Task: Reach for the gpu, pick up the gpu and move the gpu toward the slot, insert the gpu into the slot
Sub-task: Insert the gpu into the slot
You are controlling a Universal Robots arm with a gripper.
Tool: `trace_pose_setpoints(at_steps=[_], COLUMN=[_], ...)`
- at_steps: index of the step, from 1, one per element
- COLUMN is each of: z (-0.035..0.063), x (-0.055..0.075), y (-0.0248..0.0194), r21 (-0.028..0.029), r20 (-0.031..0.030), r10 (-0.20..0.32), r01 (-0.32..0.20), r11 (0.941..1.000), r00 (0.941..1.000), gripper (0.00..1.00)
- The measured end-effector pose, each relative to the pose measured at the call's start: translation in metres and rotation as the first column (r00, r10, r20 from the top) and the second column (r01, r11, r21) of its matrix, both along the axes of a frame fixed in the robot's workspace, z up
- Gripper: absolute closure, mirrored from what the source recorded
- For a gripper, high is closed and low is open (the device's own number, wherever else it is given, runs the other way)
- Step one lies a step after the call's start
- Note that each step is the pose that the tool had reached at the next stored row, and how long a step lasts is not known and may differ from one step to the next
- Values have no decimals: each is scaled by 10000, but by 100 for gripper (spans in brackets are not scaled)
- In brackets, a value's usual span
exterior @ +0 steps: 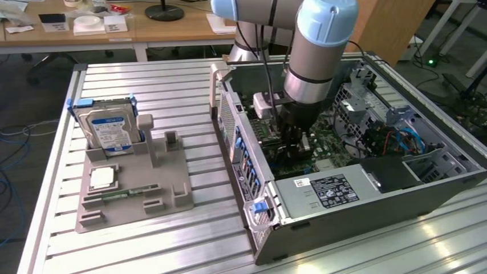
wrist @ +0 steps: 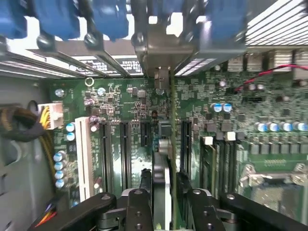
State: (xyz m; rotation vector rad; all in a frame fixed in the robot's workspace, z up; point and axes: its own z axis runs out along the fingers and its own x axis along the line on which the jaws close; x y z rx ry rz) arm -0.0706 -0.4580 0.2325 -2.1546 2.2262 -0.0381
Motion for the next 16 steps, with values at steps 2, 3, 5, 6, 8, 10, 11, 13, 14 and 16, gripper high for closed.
trace_pose_setpoints(at_steps=[2, 3, 5, 6, 8, 10, 11, 13, 14, 16], z=[89, 134, 223, 265, 327, 387, 402, 403, 403, 403], x=[0, 0, 0, 0, 0, 0, 0, 0, 0, 0], y=[0, 1, 1, 1, 2, 2, 2, 3, 3, 3], r21=[1, 0, 1, -2, -21, -39, -44, -42, -42, -43], r20=[7, 9, 12, 13, 19, 26, 29, 31, 31, 31], r10=[0, 0, 0, 0, -1, 0, 0, 0, 0, 0], r01=[0, 0, 0, 0, 1, 0, 0, 0, 0, 0], r11=[10000, 10000, 10000, 10000, 10000, 10000, 10000, 10000, 10000, 10000], r00=[10000, 10000, 10000, 10000, 10000, 10000, 10000, 10000, 10000, 10000], gripper=[65, 65, 65, 65, 65, 65, 65, 65, 67, 67])
